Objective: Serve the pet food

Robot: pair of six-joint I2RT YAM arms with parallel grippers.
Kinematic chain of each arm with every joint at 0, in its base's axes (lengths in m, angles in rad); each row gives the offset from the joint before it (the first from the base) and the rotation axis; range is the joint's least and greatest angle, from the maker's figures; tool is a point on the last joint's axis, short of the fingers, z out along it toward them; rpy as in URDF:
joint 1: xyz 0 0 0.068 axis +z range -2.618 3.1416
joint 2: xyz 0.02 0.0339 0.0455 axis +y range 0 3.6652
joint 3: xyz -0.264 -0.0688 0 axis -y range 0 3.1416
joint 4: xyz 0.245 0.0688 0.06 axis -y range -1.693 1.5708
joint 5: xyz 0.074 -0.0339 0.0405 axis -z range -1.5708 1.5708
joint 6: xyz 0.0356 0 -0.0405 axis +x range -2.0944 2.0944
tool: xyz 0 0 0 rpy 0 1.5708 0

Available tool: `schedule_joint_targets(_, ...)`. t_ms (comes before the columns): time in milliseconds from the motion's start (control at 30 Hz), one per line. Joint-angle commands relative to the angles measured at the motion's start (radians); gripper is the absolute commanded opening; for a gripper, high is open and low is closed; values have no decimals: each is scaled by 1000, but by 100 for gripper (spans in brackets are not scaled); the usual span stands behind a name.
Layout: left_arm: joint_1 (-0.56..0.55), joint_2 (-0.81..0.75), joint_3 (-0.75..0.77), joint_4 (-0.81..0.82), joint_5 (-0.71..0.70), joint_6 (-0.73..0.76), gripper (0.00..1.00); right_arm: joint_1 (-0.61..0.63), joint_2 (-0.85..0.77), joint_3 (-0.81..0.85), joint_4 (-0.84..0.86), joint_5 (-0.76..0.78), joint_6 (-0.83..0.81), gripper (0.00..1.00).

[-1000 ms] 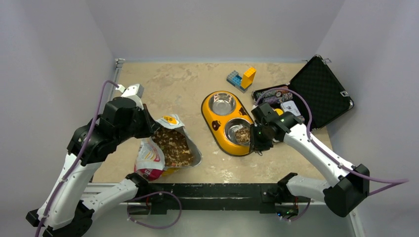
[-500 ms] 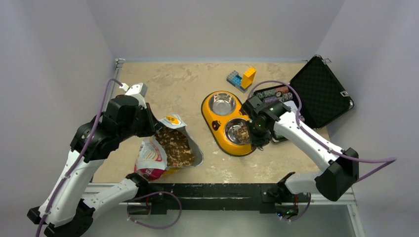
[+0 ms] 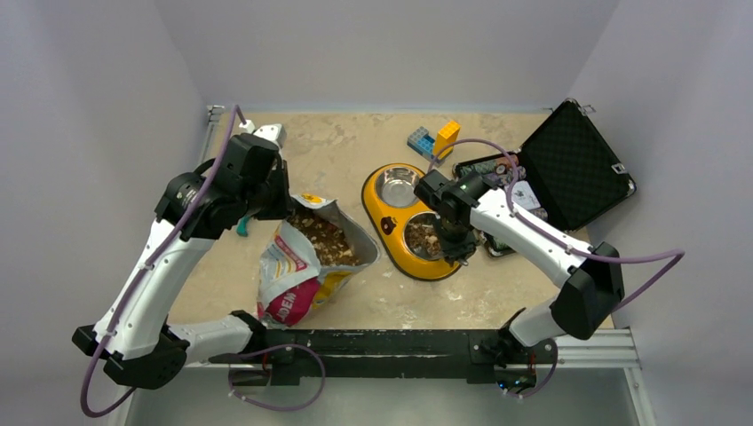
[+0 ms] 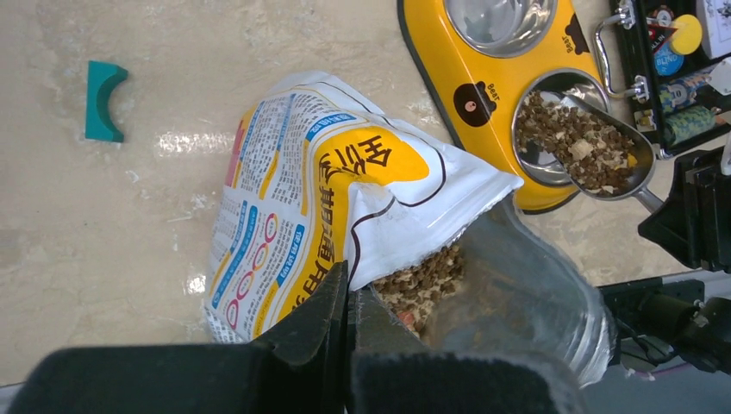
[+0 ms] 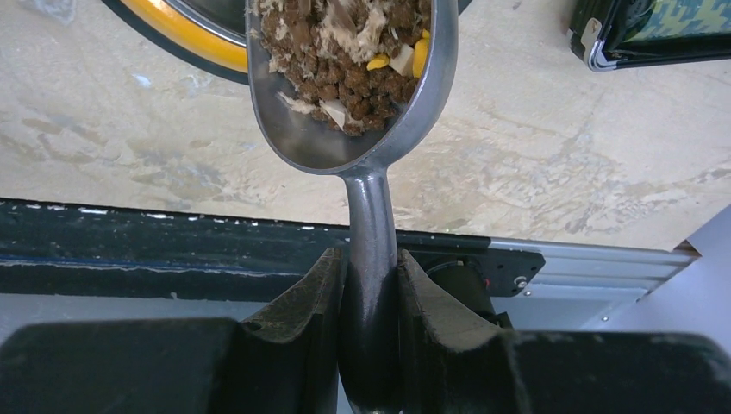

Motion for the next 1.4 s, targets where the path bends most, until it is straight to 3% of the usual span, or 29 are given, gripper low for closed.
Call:
schedule_joint_targets(0,2,-34,134,280,-85,8,0,12,1,59,-48,70,-11,0)
schedule_joint_targets(500,3,-177,-60,347,0,-52,0,80,32,80,-111,132,3,0)
schedule_joint_targets(933,3,-188,-67,351,18,-64,0,140,40,162,-165,179,56,0)
schedule_joint_targets(1167,3,-198,-82,355,21,-68,0,140,36,53,-124,179,65,0)
schedule_joint_targets(1367,2,-198,-82,353,21,-65,0,142,9,157,-152,169,62,0)
